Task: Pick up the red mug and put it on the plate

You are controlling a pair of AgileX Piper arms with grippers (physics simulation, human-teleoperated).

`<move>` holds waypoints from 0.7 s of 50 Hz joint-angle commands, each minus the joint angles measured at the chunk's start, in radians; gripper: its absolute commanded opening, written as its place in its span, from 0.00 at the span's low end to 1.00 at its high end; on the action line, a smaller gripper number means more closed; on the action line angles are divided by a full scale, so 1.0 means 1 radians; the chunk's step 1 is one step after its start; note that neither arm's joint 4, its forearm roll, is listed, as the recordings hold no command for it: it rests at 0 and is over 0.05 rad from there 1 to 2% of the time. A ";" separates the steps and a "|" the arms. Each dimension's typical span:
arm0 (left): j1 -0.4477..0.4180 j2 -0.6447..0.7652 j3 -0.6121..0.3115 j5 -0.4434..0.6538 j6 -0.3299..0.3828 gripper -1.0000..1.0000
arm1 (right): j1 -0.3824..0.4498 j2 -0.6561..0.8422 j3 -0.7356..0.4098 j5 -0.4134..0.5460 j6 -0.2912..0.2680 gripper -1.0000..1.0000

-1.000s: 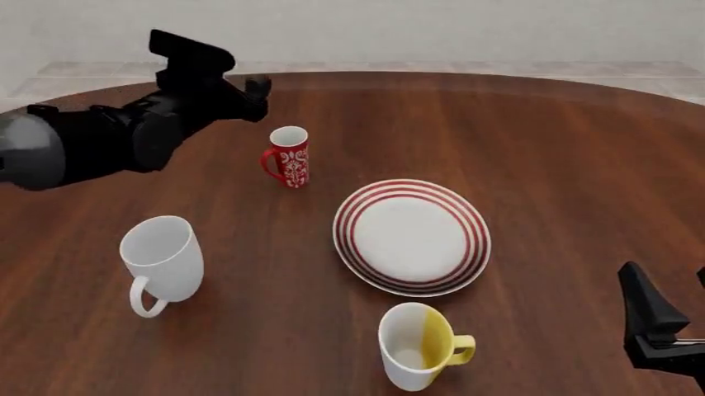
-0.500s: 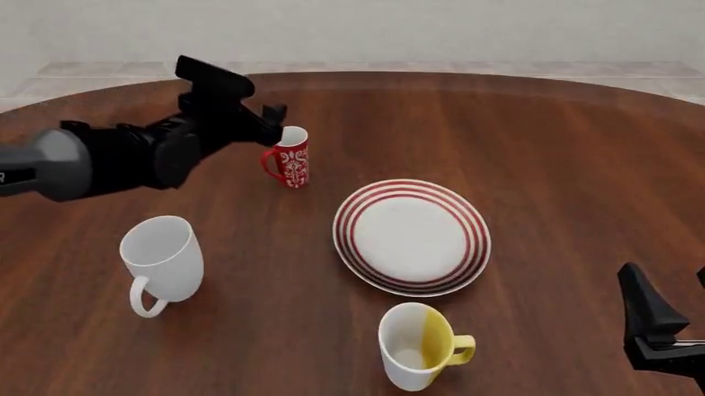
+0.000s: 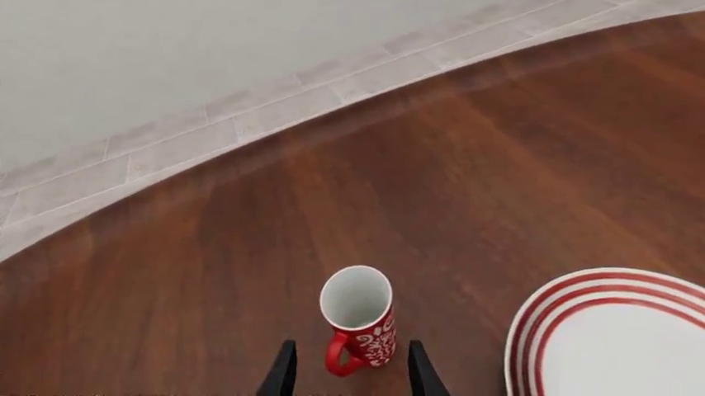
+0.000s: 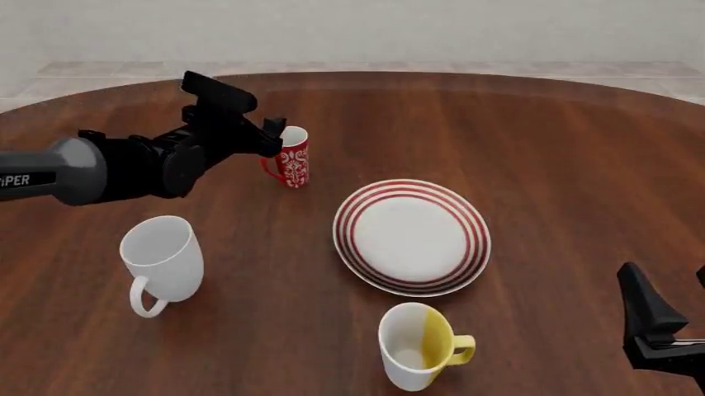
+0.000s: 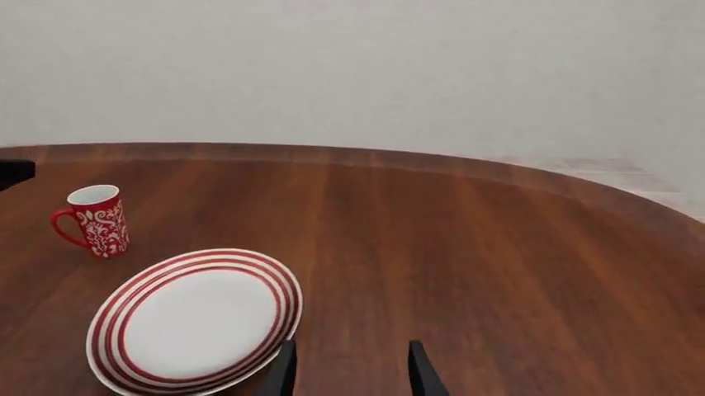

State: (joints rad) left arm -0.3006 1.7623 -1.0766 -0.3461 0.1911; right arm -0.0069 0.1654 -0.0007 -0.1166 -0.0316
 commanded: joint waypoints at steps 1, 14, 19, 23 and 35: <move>0.009 0.029 -0.011 -0.011 -0.002 1.00 | 0.000 0.007 0.000 -0.006 -0.001 1.00; 0.012 0.076 -0.020 -0.034 -0.012 1.00 | -0.001 0.028 0.000 -0.023 -0.002 1.00; 0.011 0.081 -0.024 -0.034 -0.012 1.00 | 0.000 0.036 0.000 -0.030 -0.002 1.00; 0.006 0.078 -0.025 -0.038 -0.016 1.00 | 0.001 0.035 0.001 -0.029 -0.003 1.00; 0.020 0.123 -0.042 -0.053 -0.017 1.00 | 0.001 0.053 0.001 -0.043 -0.006 1.00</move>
State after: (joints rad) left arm -0.2867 1.8581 -1.1086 -0.3881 0.1749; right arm -0.0071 0.2041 -0.0003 -0.1481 -0.0356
